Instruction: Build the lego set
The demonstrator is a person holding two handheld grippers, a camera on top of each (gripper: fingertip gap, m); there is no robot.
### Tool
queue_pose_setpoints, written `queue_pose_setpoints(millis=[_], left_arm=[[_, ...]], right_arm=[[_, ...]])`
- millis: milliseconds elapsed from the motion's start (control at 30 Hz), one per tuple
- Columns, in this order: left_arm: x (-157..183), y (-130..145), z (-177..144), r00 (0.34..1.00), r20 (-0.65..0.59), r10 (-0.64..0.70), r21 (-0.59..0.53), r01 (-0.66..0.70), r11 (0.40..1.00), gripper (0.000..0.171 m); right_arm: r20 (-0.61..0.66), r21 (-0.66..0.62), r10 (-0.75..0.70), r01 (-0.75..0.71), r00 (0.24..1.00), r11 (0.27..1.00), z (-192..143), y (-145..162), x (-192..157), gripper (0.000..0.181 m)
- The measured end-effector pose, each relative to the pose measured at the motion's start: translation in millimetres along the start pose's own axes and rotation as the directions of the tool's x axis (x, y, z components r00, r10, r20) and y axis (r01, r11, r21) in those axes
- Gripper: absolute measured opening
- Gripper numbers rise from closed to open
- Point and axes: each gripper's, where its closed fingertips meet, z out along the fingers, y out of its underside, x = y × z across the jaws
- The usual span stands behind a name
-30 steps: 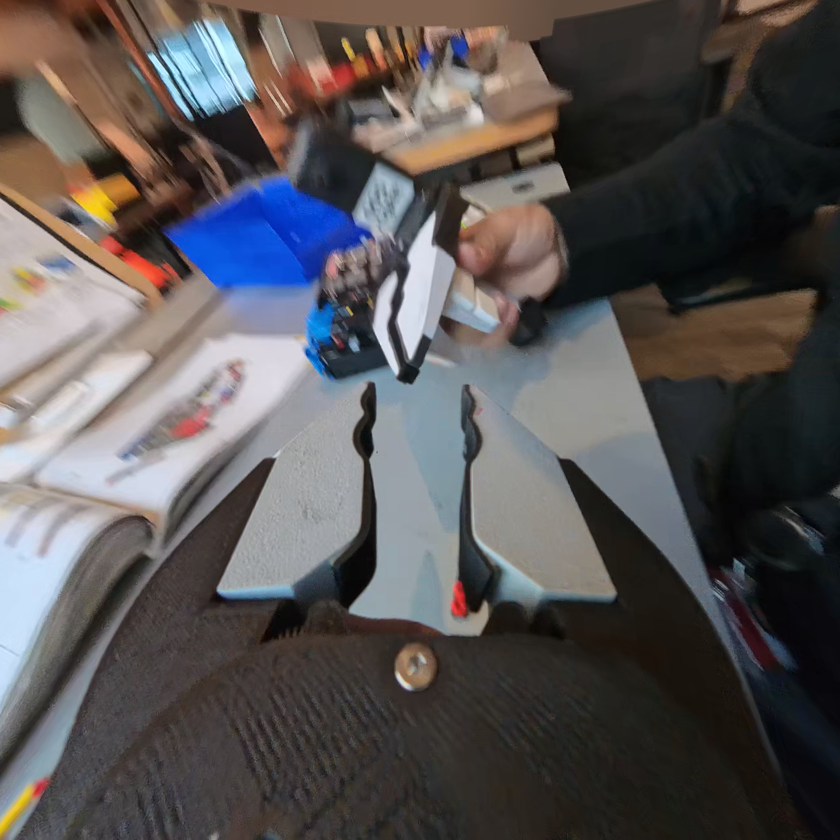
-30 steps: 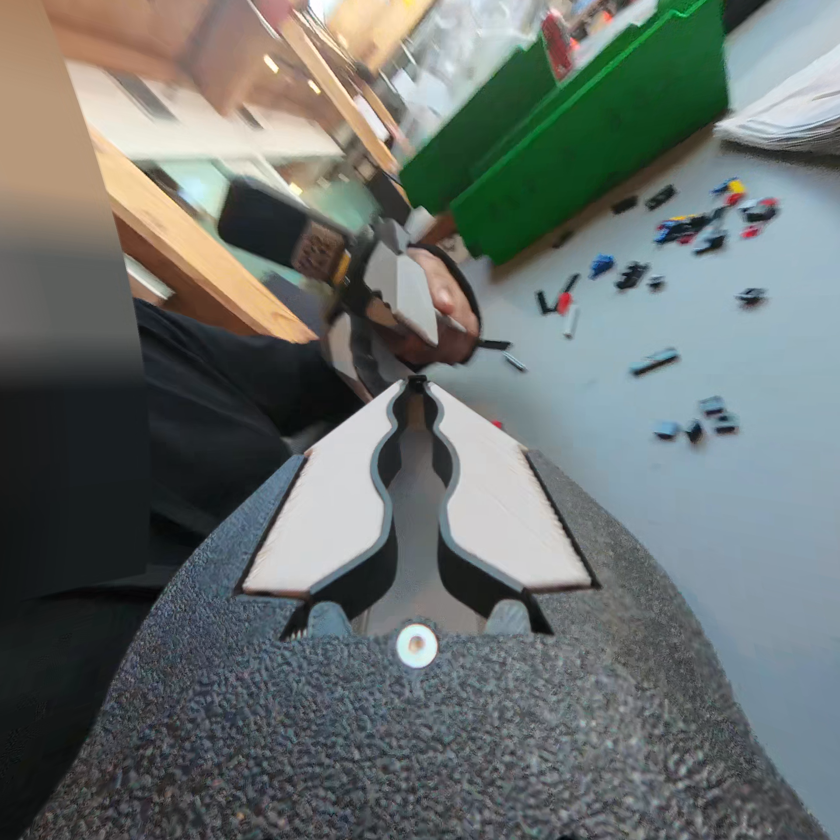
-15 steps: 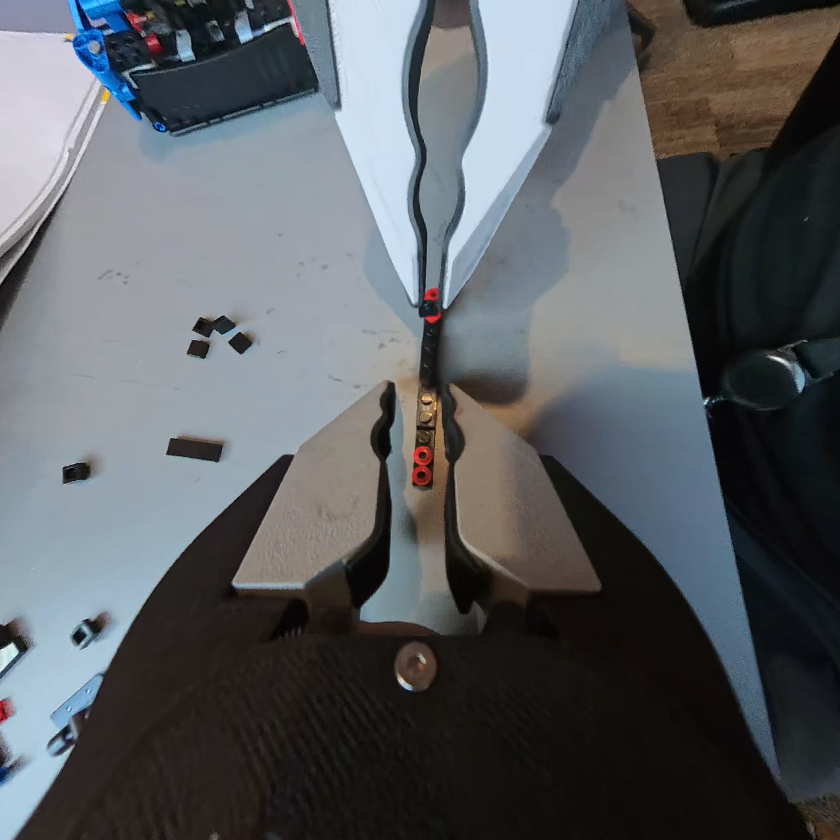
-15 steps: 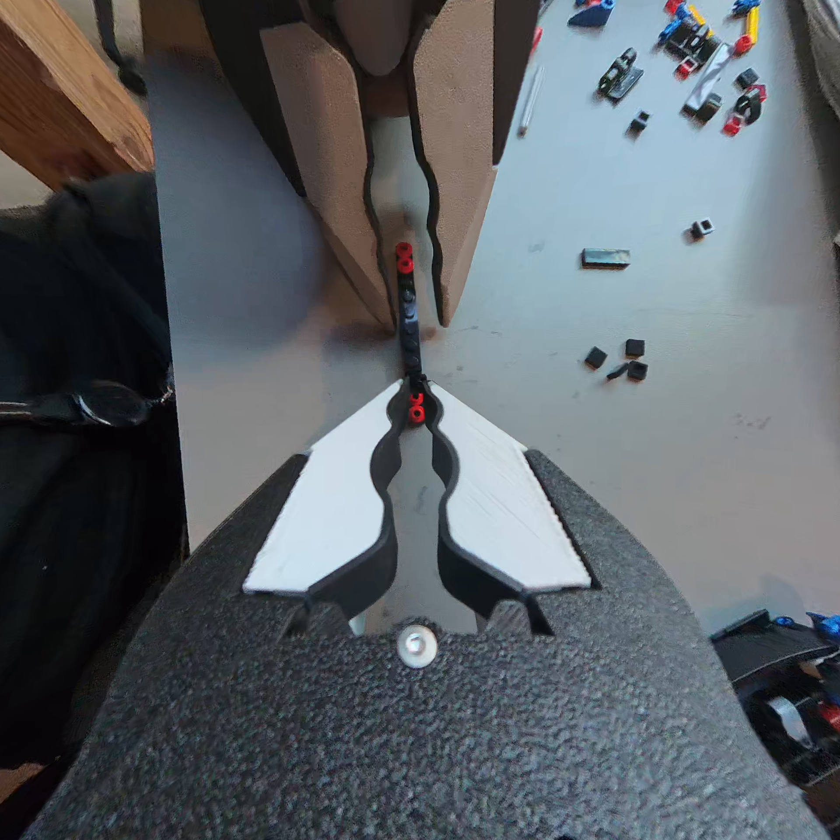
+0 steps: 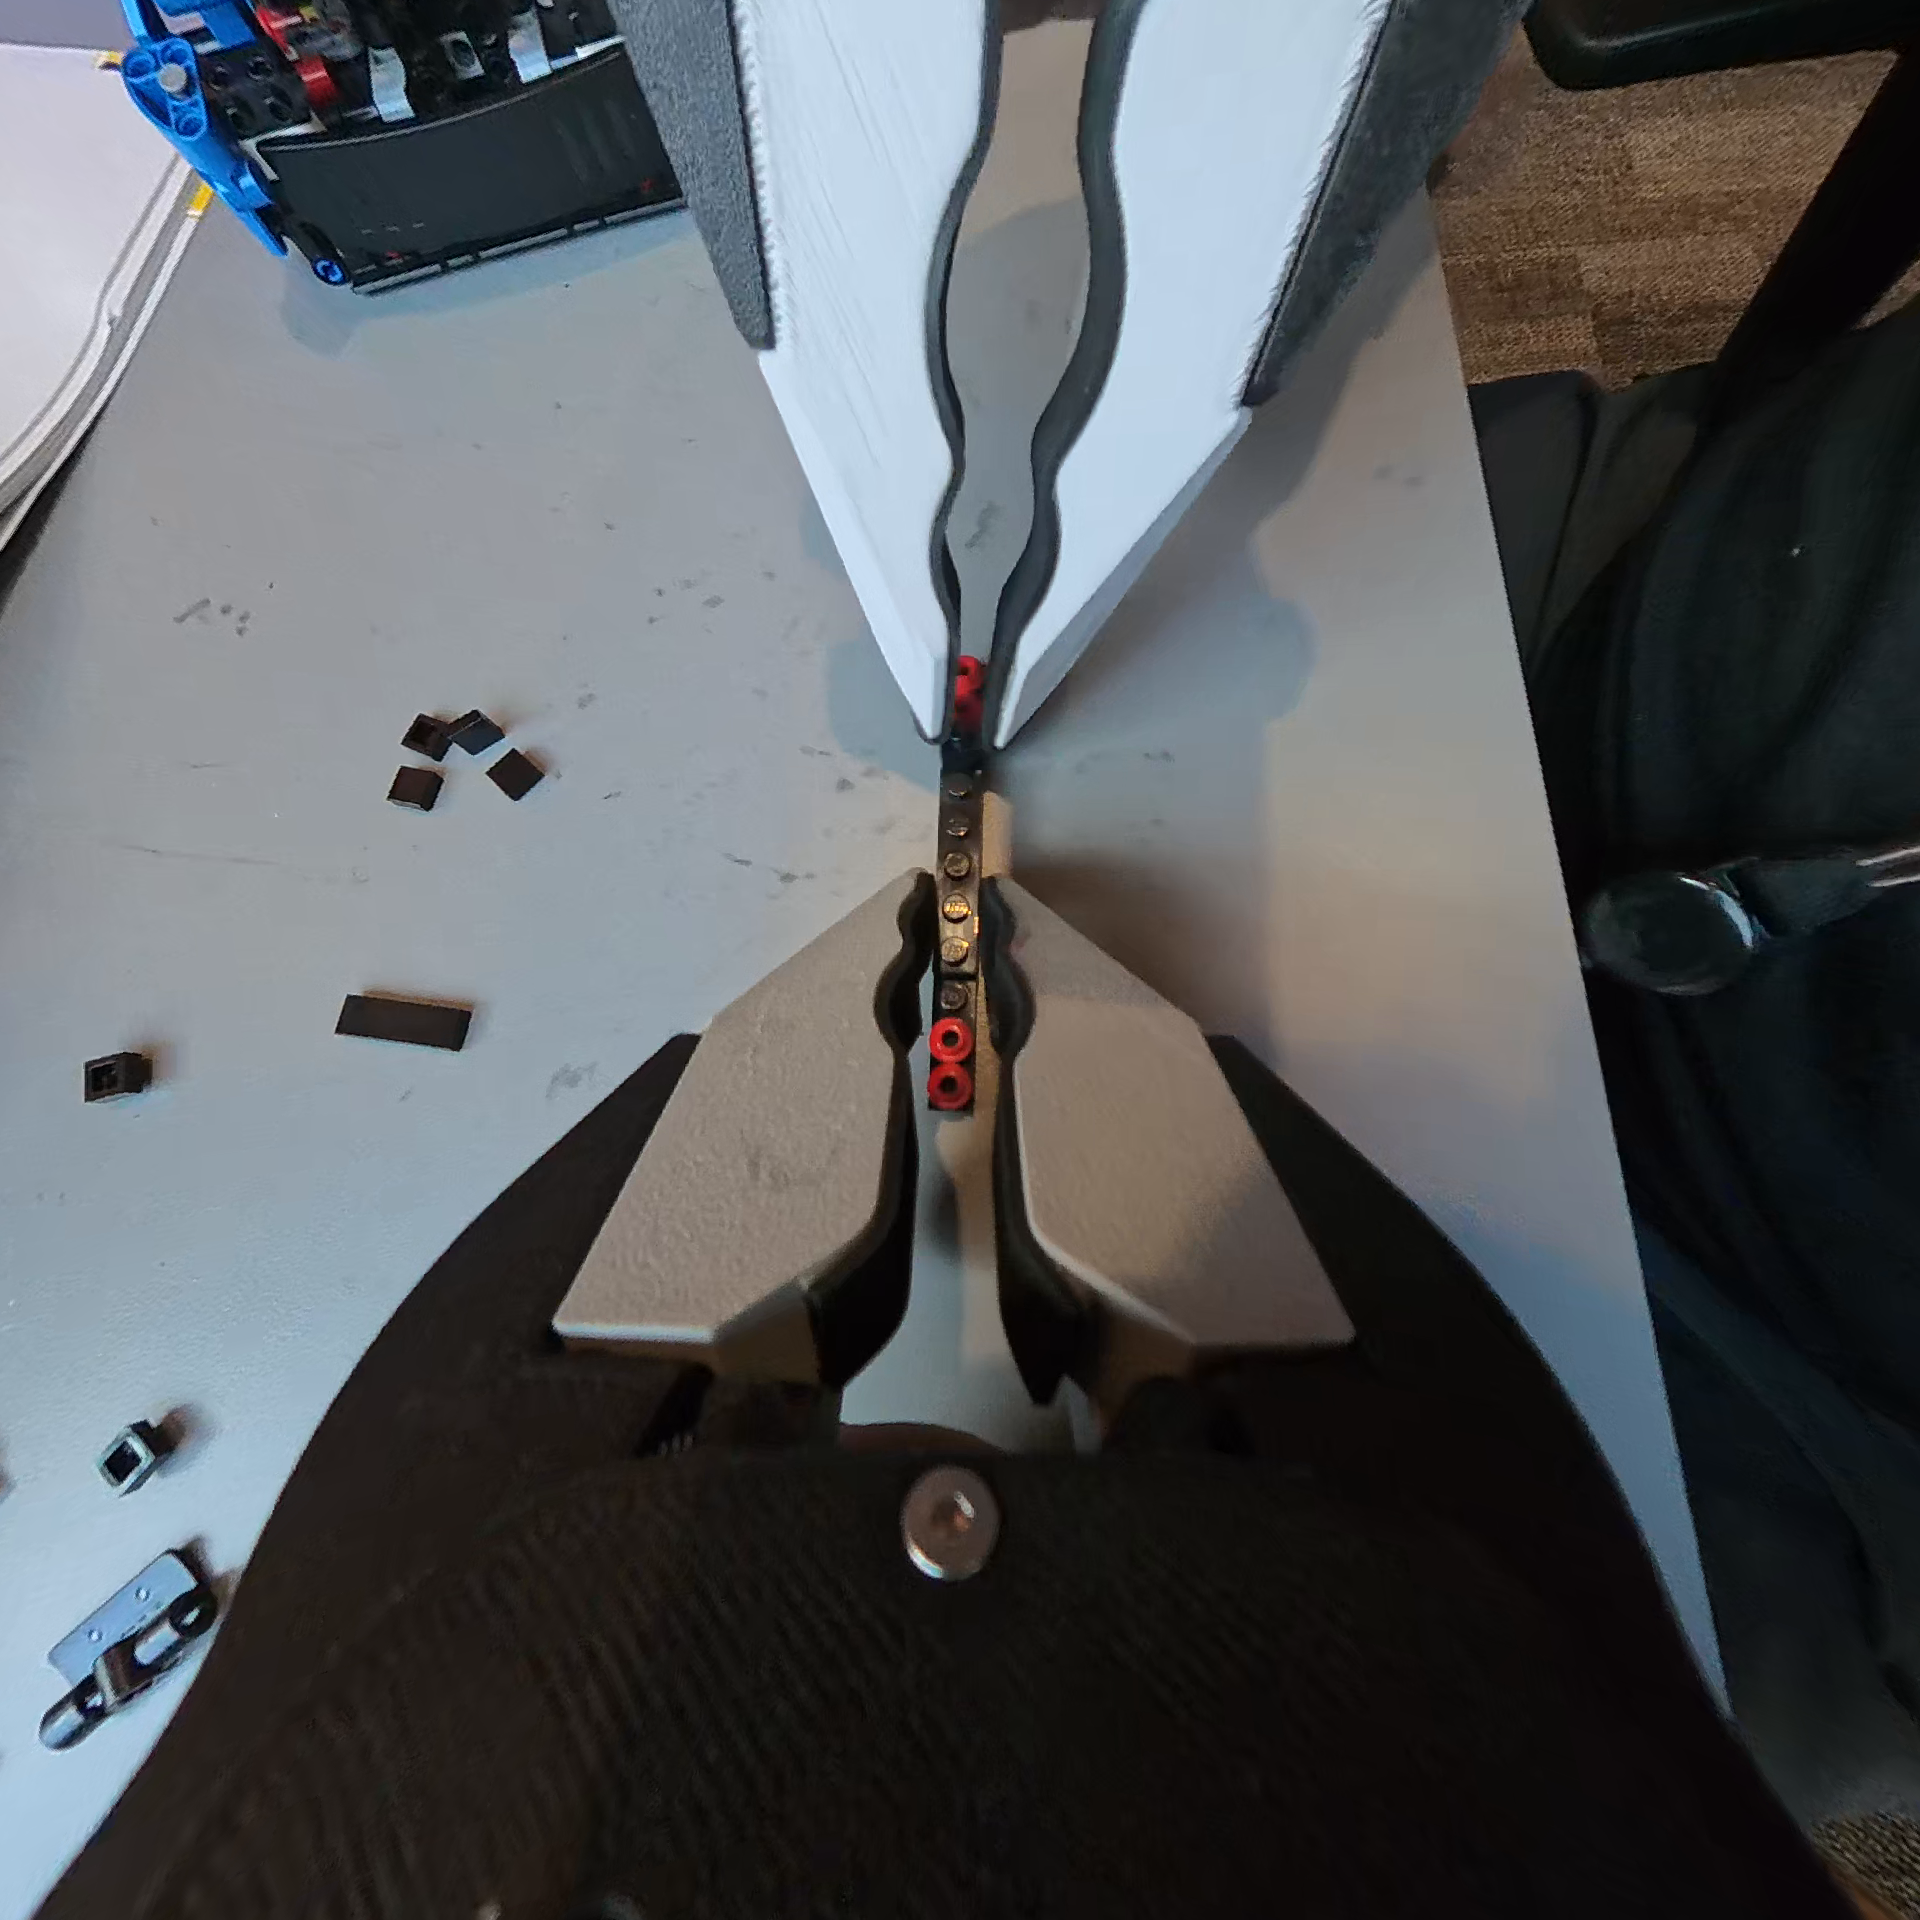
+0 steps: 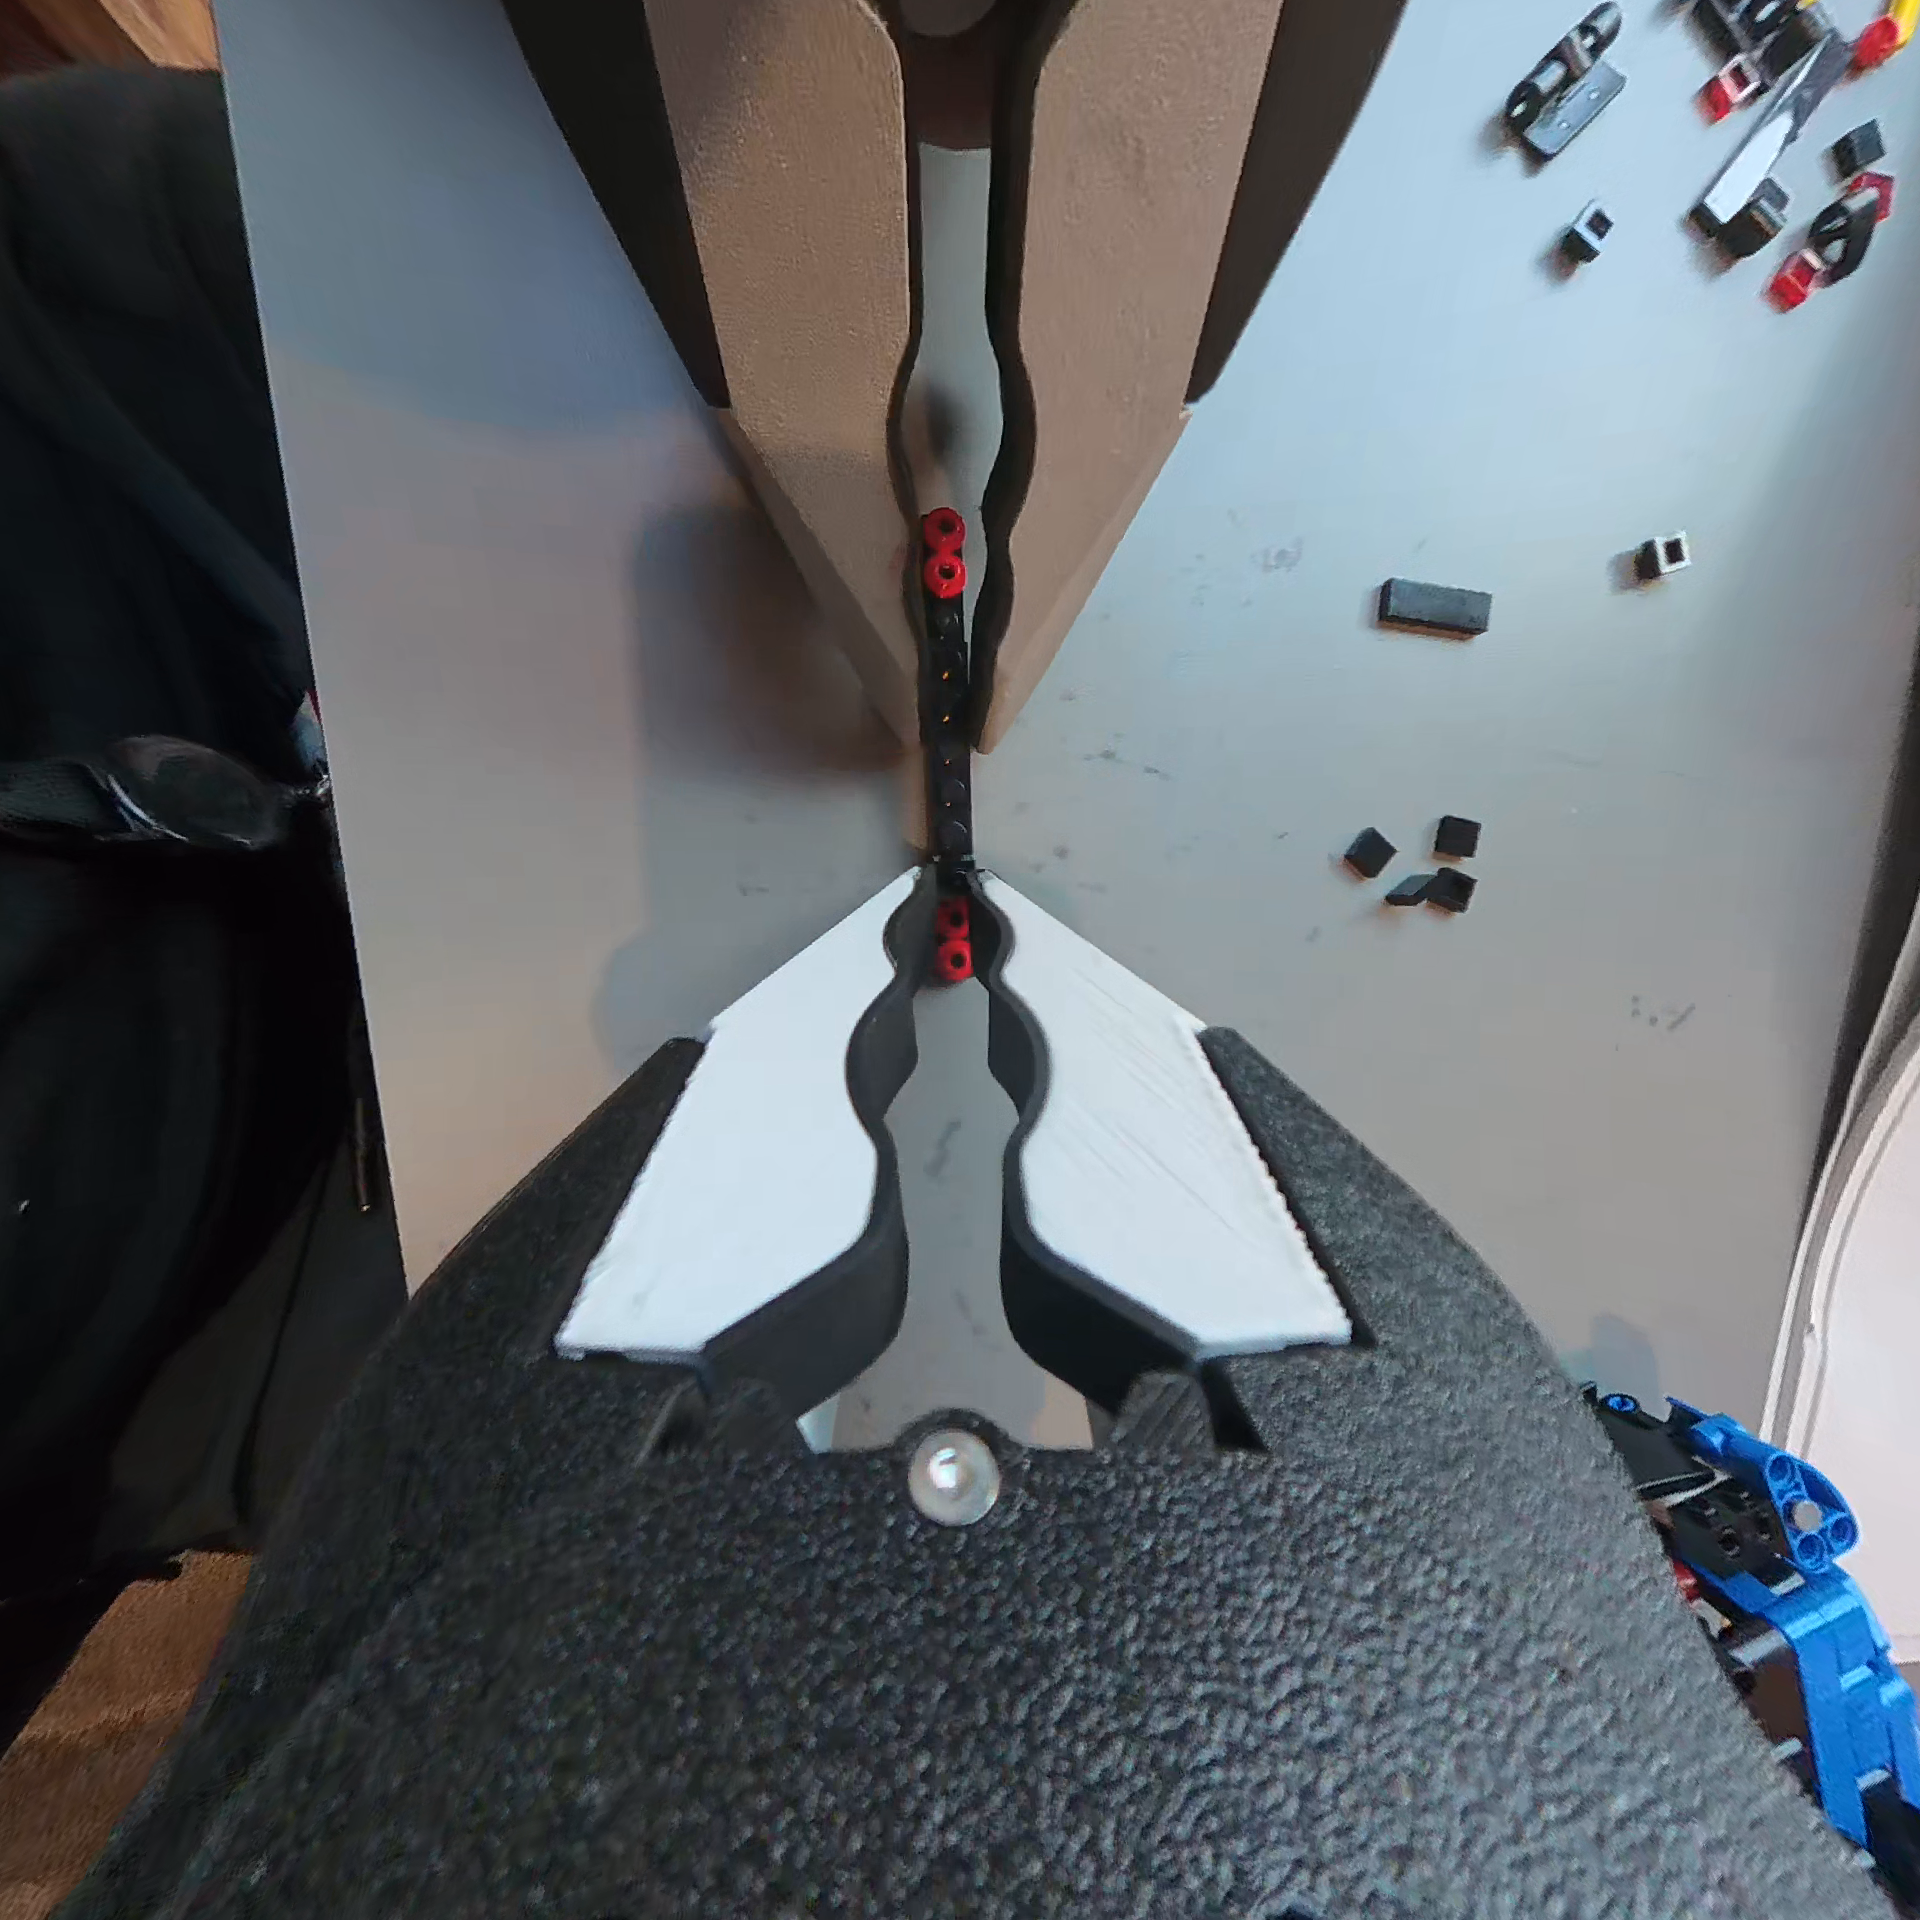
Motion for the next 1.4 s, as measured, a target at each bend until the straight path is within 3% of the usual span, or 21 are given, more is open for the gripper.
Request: queue_pose_setpoints(millis=[300, 467, 700, 900, 1067, 1400], left_arm=[[1.6, -1.9, 2.2, 1.0, 0.011, -0.024, -0.003, 0.024, 1.0, 0.004], [1.4, -1.9, 2.4, 0.999, 0.015, -0.05, -0.006, 0.05, 0.999, 0.004], [0.4, -1.7, 2.6, 0.998, 0.013, -0.068, -0.001, 0.068, 0.998, 0.005], [0.2, -1.9, 2.9, 0.998, 0.012, -0.061, 0.001, 0.061, 0.998, 0.005], [0.3, -1.9, 2.8, 0.999, 0.012, -0.049, 0.001, 0.049, 0.999, 0.004], [0.5, -1.8, 2.8, 0.998, 0.005, -0.055, 0.003, 0.055, 0.999, 0.005]], right_arm=[[0.027, -0.103, 0.003, 0.0, 1.0, 0.995, 0.6, 4.0, 0.3, 0.005], [0.04, -0.074, -0.053, 0.056, 0.998, 0.996, 1.8, 3.7, 0.3, 0.005], [-0.102, -0.054, -0.173, 0.168, 0.98, 0.984, 2.1, 3.4, 1.1, 0.006], [0.011, 0.044, 0.005, -0.006, 1.0, 0.999, -6.3, -0.4, -3.6, 0.016], [0.06, 0.04, 0.01, -0.012, 0.998, 0.999, -11.6, -2.4, 3.2, 0.0], [0.134, -0.012, -0.029, 0.031, 0.99, 0.999, -1.9, 0.6, 2.9, 0.0]])
